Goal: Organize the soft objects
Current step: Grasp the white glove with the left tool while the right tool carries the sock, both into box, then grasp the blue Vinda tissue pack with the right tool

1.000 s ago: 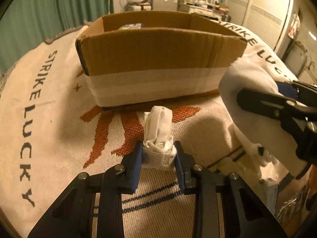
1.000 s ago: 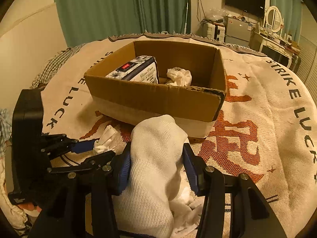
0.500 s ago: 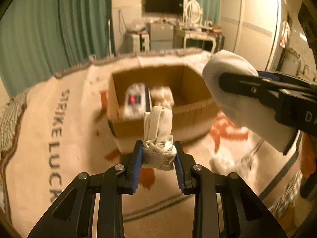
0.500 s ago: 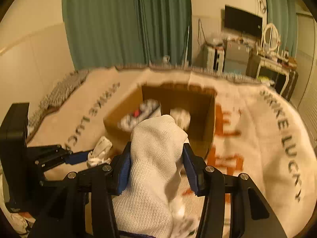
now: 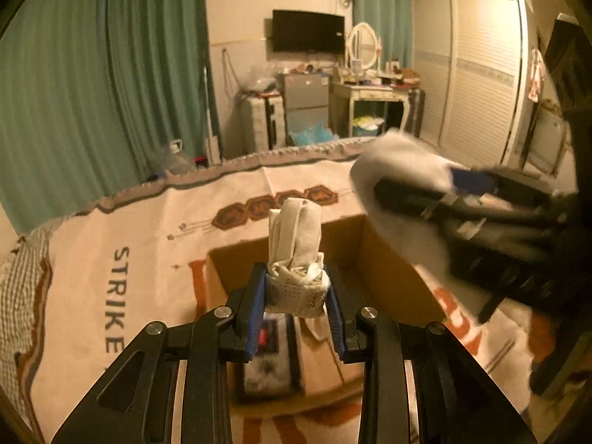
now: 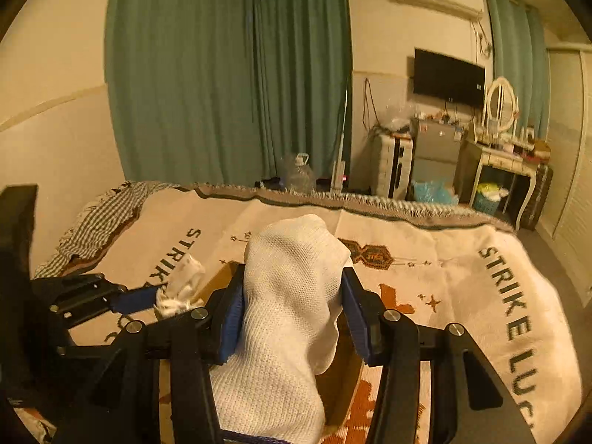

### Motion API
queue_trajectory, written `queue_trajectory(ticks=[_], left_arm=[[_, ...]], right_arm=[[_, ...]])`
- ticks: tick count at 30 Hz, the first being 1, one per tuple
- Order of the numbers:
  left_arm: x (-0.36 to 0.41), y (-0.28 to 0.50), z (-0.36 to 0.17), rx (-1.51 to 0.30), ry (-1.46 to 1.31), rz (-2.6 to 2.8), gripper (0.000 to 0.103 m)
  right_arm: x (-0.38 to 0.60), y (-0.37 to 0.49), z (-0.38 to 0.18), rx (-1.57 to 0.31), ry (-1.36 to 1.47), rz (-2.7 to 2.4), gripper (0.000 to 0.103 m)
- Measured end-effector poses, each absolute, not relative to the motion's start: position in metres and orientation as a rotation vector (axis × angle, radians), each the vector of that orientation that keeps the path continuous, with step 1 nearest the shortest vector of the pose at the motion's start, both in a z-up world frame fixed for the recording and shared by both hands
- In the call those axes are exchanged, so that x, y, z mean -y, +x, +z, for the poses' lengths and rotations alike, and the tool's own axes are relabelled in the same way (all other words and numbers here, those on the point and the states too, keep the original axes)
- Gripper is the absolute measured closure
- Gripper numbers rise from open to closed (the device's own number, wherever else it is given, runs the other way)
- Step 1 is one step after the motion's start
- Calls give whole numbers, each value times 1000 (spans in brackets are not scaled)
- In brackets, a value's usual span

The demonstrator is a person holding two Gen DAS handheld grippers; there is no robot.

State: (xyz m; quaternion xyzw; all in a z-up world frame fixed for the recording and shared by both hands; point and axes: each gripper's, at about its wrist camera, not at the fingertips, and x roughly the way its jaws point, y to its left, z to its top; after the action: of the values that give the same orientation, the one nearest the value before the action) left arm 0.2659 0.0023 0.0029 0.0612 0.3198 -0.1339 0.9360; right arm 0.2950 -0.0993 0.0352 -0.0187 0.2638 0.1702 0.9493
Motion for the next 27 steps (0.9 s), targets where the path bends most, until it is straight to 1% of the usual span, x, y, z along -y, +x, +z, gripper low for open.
queue_trajectory(ticks=[5, 9, 11, 12, 13, 14, 15, 16, 17, 18, 19, 21, 26, 27], left_arm=[[17, 291, -25, -709, 140, -276, 74], [29, 299, -45, -751, 170, -269, 72], [33, 299, -47, -752, 188, -268, 70], [35, 298, -47, -751, 194, -264, 69], [38, 297, -47, -752, 203, -254, 66], [39, 297, -46, -758, 215, -237, 62], [39, 297, -45, -759, 222, -224, 50], [38, 295, -42, -755, 218, -209, 37], [35, 292, -37, -743, 198, -202, 31], [33, 289, -33, -736, 184, -201, 22], [31, 286, -26, -726, 169, -199, 20], [29, 276, -11, -700, 165, -186, 20], [15, 238, 30, -625, 174, -140, 20], [10, 227, 39, -608, 167, -142, 20]], right_arm=[[110, 338, -8, -627, -29, 332, 55], [120, 352, -30, -670, -4, 324, 53], [125, 352, -36, -679, 4, 310, 49], [129, 352, -36, -677, 9, 304, 45], [131, 351, -34, -670, 14, 300, 37], [135, 349, -30, -655, 20, 296, 34], [138, 346, -25, -639, 27, 290, 28], [140, 344, -21, -631, 33, 289, 27], [143, 340, -14, -621, 40, 288, 27], [145, 335, -8, -612, 43, 285, 26], [147, 328, 1, -600, 43, 281, 25], [150, 314, 17, -580, 36, 274, 22], [155, 266, 63, -554, -17, 202, 21], [157, 255, 72, -546, -19, 194, 18]])
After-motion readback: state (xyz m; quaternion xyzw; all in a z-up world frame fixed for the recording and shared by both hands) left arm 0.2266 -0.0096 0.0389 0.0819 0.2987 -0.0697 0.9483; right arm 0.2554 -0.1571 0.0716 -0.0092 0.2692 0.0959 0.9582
